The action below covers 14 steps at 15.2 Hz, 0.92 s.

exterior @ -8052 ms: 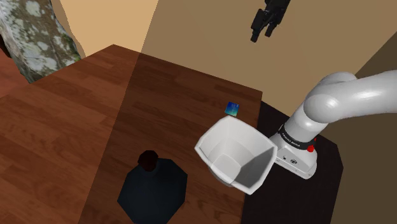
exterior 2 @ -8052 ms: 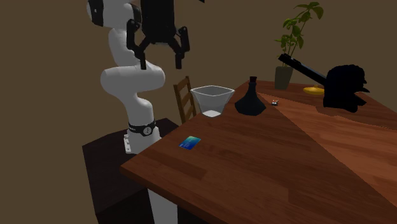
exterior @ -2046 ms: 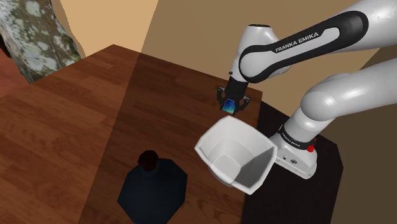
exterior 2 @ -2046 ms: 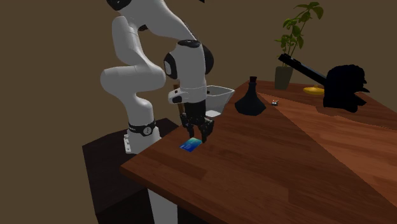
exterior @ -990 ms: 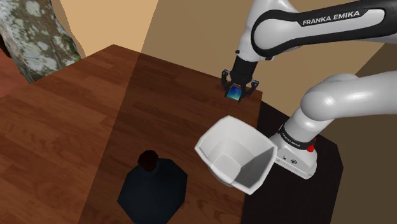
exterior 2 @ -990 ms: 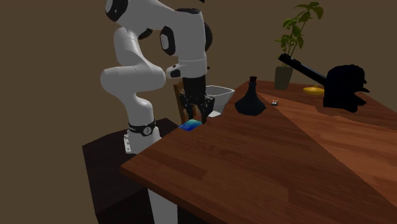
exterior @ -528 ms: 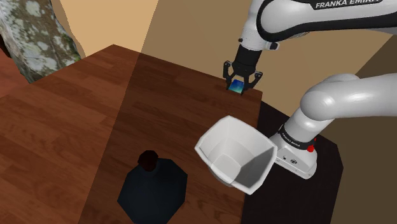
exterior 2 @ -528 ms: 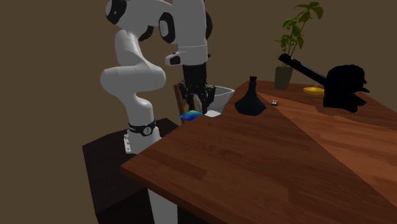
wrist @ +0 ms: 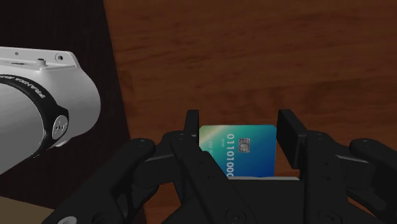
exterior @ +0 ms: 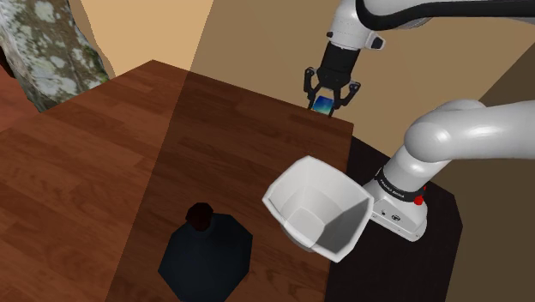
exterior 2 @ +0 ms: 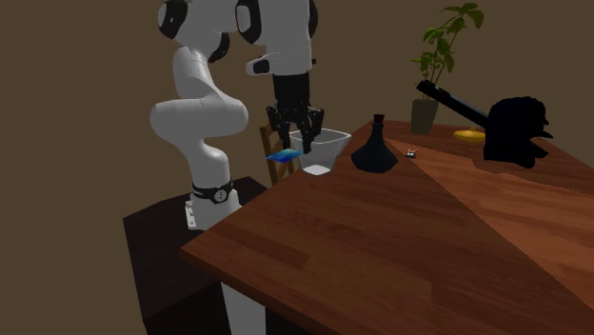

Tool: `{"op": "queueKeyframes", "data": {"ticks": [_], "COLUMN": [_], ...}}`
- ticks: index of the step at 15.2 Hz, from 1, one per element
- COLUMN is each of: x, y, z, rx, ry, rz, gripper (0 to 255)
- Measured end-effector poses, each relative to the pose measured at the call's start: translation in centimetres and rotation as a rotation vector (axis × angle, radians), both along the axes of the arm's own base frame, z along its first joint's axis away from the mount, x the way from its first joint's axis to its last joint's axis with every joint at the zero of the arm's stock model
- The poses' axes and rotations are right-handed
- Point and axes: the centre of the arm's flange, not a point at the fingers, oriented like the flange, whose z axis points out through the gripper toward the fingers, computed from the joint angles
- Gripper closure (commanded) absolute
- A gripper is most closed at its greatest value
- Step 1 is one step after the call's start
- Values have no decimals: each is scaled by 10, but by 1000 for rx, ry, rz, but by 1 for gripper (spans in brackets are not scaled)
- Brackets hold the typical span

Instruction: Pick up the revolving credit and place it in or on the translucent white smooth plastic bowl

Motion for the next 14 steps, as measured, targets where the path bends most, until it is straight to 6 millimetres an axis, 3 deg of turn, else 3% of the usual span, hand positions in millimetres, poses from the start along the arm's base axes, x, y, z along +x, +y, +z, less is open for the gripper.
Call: {"op": "queueKeyframes", "data": {"ticks": [8,14], "x": [-1,-35], "y": [0,54], "z": [42,51], "rx": [0,-1], "ry": [0,-1], "rz": [0,2], "gripper": [255,255]}}
